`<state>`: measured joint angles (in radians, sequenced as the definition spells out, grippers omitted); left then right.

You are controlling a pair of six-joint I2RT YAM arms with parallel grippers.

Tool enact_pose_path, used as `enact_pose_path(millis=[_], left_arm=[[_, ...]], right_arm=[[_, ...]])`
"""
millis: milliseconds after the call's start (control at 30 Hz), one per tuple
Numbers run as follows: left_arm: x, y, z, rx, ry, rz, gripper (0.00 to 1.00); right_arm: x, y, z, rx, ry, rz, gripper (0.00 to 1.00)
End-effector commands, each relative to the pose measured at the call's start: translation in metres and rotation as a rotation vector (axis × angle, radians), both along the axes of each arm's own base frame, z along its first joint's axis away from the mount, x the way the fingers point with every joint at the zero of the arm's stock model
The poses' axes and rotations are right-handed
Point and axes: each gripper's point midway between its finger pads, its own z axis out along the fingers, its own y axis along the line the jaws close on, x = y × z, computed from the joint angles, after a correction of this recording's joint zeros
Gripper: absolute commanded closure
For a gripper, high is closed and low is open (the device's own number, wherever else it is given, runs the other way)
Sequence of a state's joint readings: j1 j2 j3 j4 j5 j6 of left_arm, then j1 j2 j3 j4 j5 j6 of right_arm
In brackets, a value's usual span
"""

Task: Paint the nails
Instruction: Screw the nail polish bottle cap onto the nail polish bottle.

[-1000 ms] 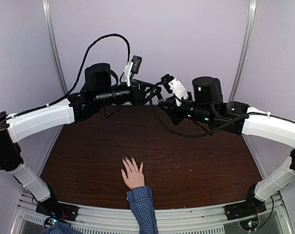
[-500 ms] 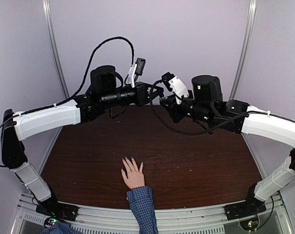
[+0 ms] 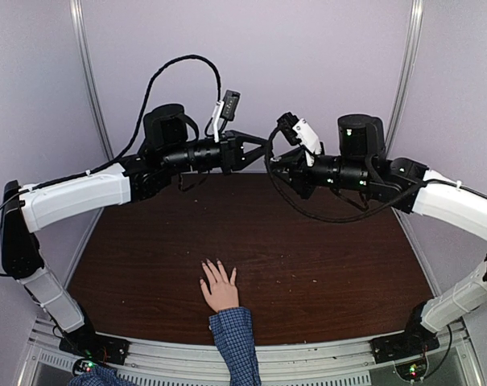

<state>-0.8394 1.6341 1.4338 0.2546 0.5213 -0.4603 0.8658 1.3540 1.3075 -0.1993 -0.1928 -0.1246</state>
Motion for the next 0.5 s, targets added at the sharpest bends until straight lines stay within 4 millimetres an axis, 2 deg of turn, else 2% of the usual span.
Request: enact_pose_path(millis=[0, 167, 467], left_arm=[[-0.028, 0.000, 0.014, -0.022, -0.077, -0.144, 1.00], [-0.058, 0.001, 0.019, -0.027, -0.142, -0.312, 1.00], [-0.106, 0.011, 0.021, -0.036, -0.211, -0.612, 1.00]], right_arm=[[-0.044, 0.013, 0.051, 0.142, -0.048, 0.279, 1.00], [-0.068, 0.015, 0.064, 0.191, -0.023, 0.455, 1.00], [-0.126, 0.011, 0.095, 0.290, -0.008, 0.815, 1.00]])
